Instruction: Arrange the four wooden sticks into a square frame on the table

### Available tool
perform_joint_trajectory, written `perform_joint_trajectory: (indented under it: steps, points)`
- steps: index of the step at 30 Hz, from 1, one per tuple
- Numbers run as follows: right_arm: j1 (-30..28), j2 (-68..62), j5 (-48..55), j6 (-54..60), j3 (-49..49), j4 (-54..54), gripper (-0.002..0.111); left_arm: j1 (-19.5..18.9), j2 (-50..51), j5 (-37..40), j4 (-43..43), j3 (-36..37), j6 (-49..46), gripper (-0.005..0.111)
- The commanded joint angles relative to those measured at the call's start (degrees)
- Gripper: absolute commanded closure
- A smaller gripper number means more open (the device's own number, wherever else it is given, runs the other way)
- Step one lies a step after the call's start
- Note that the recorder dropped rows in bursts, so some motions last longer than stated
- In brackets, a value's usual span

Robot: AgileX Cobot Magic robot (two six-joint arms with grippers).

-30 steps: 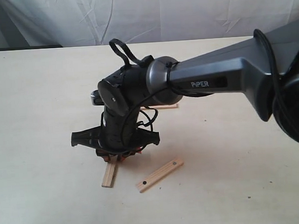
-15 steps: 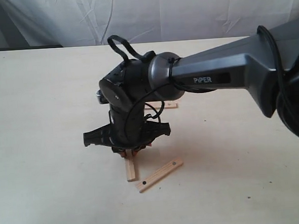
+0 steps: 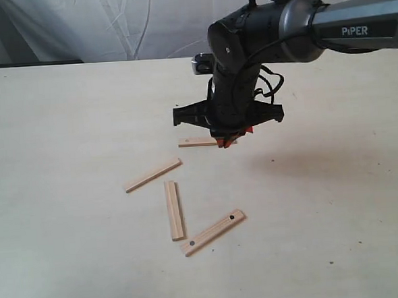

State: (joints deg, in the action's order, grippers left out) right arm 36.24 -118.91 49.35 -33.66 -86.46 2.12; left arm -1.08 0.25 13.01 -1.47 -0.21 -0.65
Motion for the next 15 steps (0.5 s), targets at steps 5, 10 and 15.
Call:
perform_joint_trajectory:
  steps: [5,10,15]
  points:
    - [5.31,-0.02,-0.52,3.16,0.33,-3.8,0.102,-0.03,-0.25,-0.67,-0.12,0.21,0.09,0.107]
    - [11.25,-0.35,-2.04,3.16,0.33,-3.56,0.102,-0.03,-0.25,-0.67,-0.12,0.21,0.09,0.107]
    - [13.66,-0.71,-2.95,3.05,0.33,-3.67,0.083,-0.03,-0.25,-0.67,-0.12,0.21,0.09,0.107]
